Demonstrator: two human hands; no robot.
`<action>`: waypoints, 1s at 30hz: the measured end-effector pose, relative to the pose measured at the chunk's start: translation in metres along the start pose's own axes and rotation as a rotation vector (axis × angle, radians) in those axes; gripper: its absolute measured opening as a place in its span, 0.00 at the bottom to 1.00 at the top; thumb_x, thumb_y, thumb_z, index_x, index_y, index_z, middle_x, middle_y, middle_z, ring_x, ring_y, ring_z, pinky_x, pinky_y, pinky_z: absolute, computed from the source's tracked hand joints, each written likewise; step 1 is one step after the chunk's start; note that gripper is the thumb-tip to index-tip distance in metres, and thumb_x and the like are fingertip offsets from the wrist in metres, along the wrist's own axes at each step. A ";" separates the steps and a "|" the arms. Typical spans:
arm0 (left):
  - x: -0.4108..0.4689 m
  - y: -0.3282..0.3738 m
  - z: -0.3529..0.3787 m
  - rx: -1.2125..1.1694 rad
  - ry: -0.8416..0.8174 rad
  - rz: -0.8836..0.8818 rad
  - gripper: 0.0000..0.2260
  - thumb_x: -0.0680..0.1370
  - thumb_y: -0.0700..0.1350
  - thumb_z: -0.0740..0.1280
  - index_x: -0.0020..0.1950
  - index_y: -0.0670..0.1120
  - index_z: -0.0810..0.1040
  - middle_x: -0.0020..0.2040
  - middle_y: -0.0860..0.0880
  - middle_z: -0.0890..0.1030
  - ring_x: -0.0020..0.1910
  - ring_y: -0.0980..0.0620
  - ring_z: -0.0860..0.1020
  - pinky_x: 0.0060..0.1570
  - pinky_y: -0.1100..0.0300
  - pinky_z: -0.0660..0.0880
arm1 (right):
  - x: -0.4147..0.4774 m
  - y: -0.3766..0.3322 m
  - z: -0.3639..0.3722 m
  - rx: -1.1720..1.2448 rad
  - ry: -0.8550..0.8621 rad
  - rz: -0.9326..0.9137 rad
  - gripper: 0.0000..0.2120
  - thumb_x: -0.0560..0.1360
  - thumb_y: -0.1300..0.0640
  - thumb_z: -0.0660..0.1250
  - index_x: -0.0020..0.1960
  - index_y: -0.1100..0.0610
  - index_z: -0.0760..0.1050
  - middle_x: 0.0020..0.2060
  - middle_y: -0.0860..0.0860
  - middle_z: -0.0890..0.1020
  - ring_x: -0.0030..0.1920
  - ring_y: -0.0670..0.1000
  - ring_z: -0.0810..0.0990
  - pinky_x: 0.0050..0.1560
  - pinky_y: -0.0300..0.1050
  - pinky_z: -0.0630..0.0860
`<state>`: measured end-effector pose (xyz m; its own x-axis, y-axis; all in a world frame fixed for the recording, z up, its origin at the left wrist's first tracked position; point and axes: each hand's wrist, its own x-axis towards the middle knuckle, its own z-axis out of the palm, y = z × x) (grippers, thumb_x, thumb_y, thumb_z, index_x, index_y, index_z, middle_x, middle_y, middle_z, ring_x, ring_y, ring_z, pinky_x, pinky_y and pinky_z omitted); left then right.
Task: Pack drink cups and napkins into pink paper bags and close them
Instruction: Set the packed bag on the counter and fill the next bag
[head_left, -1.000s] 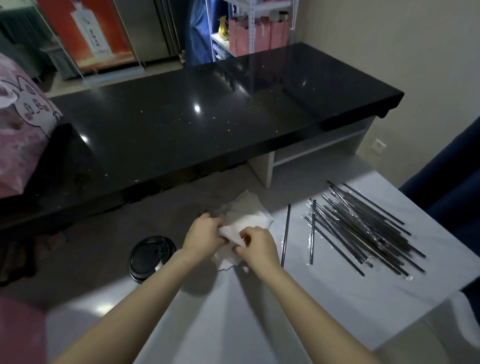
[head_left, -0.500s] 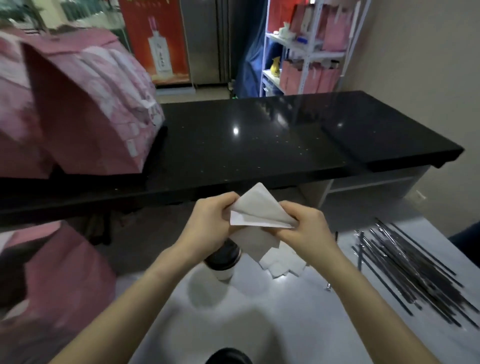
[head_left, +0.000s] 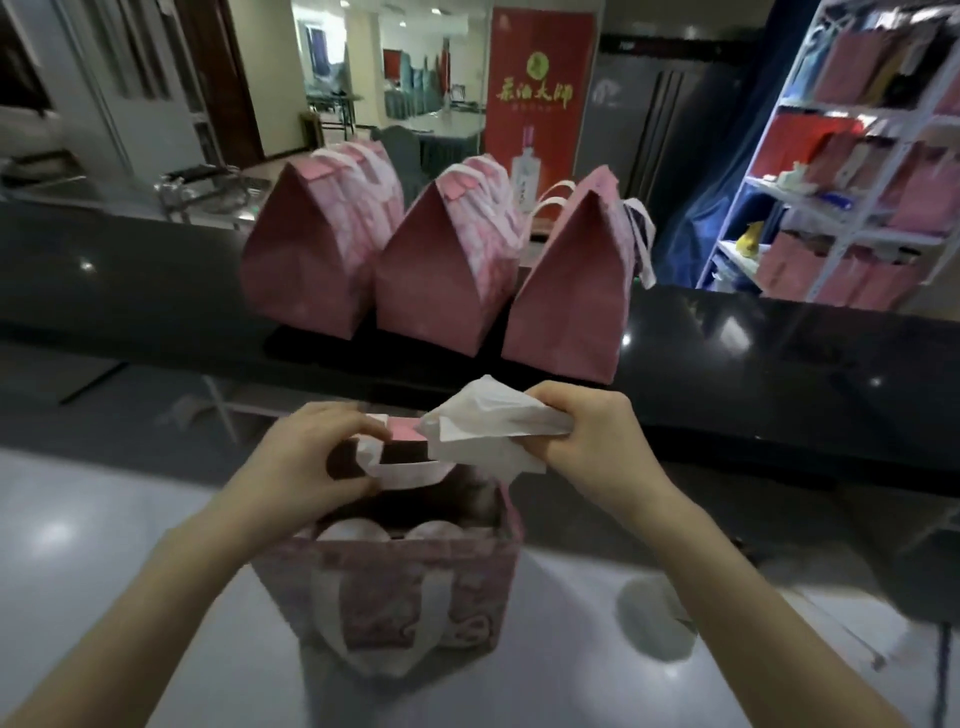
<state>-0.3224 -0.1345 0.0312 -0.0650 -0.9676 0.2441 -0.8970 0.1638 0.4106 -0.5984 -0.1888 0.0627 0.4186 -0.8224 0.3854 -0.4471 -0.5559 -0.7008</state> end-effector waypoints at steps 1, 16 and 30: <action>-0.006 -0.012 -0.002 0.072 -0.076 0.009 0.27 0.65 0.52 0.79 0.61 0.62 0.75 0.64 0.62 0.74 0.72 0.55 0.64 0.70 0.48 0.64 | 0.004 -0.006 0.011 -0.040 -0.017 -0.014 0.12 0.68 0.65 0.73 0.44 0.49 0.81 0.36 0.41 0.82 0.39 0.39 0.80 0.37 0.29 0.71; -0.028 -0.072 0.009 0.020 -0.317 0.094 0.55 0.56 0.76 0.65 0.75 0.67 0.40 0.76 0.65 0.40 0.71 0.62 0.27 0.70 0.51 0.30 | 0.021 -0.035 0.120 -0.317 -0.549 0.202 0.14 0.68 0.60 0.72 0.52 0.49 0.79 0.45 0.44 0.81 0.45 0.44 0.79 0.44 0.41 0.78; -0.030 -0.039 0.002 -0.011 0.002 0.107 0.30 0.72 0.60 0.70 0.73 0.55 0.68 0.76 0.54 0.62 0.78 0.53 0.48 0.75 0.52 0.48 | -0.010 -0.021 0.094 -0.421 -0.283 0.062 0.19 0.73 0.50 0.70 0.63 0.45 0.74 0.56 0.41 0.77 0.58 0.43 0.73 0.56 0.39 0.72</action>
<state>-0.2864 -0.1126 0.0058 -0.1597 -0.9440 0.2886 -0.8801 0.2686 0.3915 -0.5191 -0.1579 0.0174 0.5530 -0.8227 0.1318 -0.7330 -0.5556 -0.3925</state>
